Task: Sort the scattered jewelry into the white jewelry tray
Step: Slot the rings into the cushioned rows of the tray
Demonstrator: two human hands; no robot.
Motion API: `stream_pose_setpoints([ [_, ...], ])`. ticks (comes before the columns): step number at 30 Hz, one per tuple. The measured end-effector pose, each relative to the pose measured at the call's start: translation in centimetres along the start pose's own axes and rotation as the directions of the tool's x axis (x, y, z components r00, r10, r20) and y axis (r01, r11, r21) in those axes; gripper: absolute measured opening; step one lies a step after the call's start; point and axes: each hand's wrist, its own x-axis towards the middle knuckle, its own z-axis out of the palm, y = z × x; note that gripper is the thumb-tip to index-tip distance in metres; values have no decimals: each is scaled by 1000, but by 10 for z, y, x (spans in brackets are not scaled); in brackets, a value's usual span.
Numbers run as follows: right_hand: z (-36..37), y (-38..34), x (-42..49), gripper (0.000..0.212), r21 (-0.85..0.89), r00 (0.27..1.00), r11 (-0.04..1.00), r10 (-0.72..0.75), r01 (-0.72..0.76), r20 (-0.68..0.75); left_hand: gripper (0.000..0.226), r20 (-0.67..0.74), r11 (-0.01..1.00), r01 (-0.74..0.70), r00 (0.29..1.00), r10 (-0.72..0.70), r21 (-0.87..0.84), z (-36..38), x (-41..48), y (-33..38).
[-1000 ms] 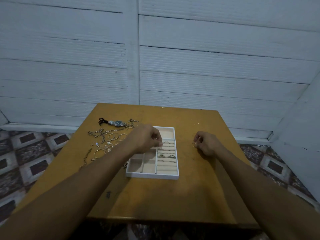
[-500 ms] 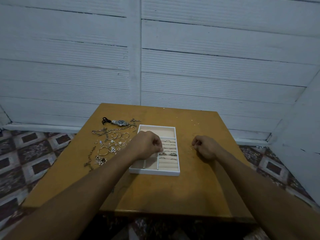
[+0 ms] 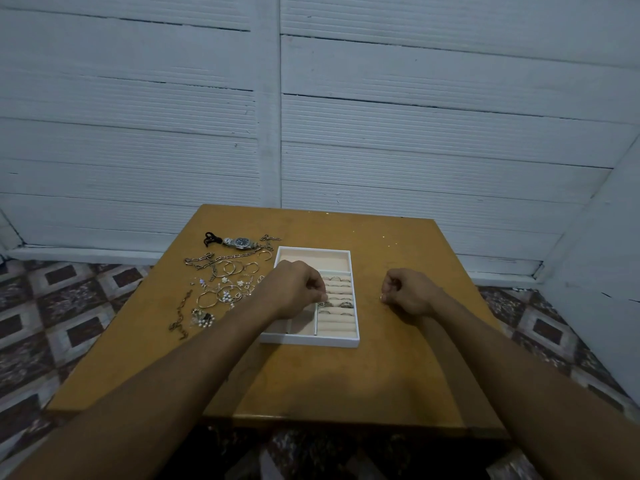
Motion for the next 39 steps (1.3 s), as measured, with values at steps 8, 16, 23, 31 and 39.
stream_pose_setpoints([
  [8,4,-36,-31,8,237,981,952,-190,192,-31,8,-13,999,-17,1000,17,34,11,-8,3],
  [16,19,-48,-49,16,45,961,963,-263,267,-88,15,-41,991,-87,995,92,102,21,-21,0],
  [23,24,-49,-55,12,-9,951,959,-283,284,-121,26,-32,947,-207,975,222,246,25,-28,-5],
  [31,30,-51,-56,12,-9,948,958,-284,286,-146,31,-20,889,-303,944,329,343,22,-44,-16],
  [39,39,-54,-59,14,-31,944,957,-290,289,-155,39,45,867,-299,950,308,399,21,-50,-17],
])
